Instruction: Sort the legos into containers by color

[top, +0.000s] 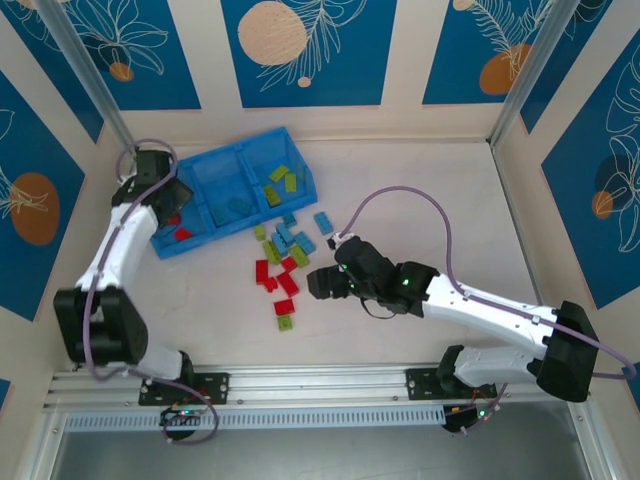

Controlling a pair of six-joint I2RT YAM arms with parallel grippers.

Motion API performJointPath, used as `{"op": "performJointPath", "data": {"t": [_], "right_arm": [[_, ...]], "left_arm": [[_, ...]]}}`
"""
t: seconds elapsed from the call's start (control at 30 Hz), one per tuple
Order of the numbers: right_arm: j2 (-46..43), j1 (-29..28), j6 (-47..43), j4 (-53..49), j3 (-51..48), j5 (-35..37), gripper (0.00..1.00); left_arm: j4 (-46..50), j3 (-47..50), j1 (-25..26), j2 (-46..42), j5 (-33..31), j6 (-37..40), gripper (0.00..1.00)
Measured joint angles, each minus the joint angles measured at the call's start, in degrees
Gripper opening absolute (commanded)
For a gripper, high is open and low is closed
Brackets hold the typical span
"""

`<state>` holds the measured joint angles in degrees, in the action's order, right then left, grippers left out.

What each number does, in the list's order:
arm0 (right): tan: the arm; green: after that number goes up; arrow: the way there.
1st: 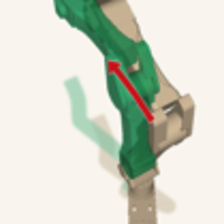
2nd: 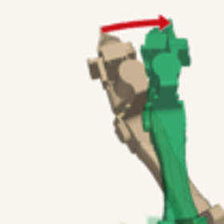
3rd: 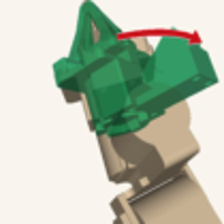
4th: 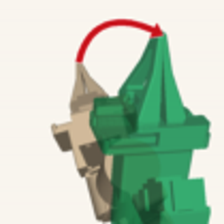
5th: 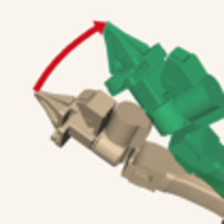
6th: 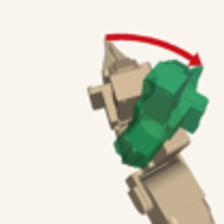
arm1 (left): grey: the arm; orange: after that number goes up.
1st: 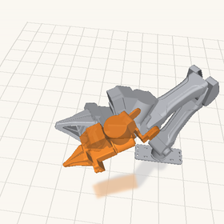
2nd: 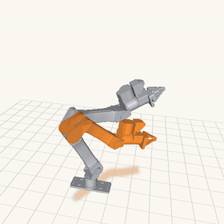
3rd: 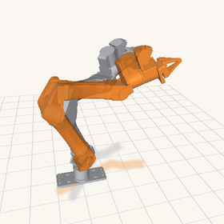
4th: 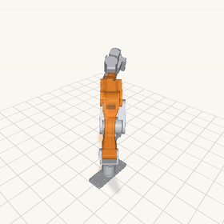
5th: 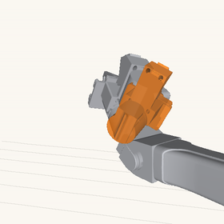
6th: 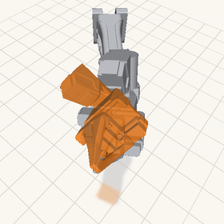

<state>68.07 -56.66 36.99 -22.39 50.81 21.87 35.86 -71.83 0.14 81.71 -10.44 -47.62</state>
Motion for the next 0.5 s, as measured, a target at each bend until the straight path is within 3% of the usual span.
{"op": "performJointPath", "data": {"t": [0.07,0.13,0.2,0.27,0.5], "right_arm": [[1.64,2.25,-0.35,1.33,0.02,-0.15,0.77],[4.22,4.57,-0.83,2.1,0.17,0.02,0.77],[8.13,6.82,-1.73,2.4,0.7,0.46,0.77],[12.2,8.94,-2.93,2.78,1.68,0.68,0.78],[29.73,17.14,-9.07,6.1,12.07,-0.7,0.77]], "left_arm": [[0.26,2.14,4.61,-6.01,1.97,0.85,0.66],[1.46,2.56,12.26,-10.88,2.95,3.21,0.75],[3.37,2.27,20.39,-14.6,4.83,7.1,0.79],[7.1,1.49,25.18,-16.83,6.51,11.54,0.83],[14.99,4.57,27.78,-21.9,15.02,30.01,1.0]]}}
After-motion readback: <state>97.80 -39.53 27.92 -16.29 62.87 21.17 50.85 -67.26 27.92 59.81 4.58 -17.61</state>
